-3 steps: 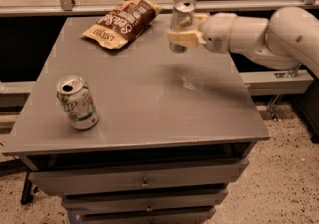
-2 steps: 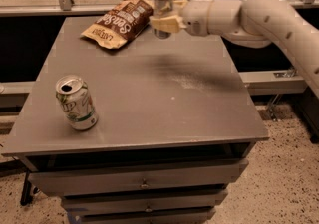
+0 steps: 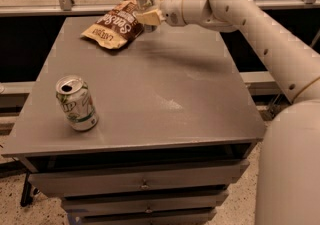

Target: Move redbull can near brown chip bag

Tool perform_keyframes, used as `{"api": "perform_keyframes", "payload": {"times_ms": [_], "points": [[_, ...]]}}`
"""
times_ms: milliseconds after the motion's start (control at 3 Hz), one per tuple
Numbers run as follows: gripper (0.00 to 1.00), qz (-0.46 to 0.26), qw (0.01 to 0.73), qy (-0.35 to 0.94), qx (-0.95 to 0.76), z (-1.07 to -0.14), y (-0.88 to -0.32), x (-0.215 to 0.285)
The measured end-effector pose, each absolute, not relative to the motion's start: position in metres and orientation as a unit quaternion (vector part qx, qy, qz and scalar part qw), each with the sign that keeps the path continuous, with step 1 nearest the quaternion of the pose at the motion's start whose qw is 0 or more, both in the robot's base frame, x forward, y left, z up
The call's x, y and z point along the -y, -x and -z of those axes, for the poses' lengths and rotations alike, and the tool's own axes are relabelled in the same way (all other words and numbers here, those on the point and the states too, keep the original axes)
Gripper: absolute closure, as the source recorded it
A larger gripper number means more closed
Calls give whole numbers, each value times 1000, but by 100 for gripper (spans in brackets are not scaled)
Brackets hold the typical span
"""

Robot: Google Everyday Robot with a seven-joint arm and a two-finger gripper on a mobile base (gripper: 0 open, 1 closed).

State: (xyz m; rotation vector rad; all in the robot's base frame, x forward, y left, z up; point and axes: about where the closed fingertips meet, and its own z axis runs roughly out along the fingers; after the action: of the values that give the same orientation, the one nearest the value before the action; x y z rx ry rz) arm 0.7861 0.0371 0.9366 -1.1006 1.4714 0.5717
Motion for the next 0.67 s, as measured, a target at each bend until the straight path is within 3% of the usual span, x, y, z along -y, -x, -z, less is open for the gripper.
{"api": "perform_keyframes", "payload": {"times_ms": [667], "points": [[100, -241, 557, 458, -649, -906, -811, -51]]}}
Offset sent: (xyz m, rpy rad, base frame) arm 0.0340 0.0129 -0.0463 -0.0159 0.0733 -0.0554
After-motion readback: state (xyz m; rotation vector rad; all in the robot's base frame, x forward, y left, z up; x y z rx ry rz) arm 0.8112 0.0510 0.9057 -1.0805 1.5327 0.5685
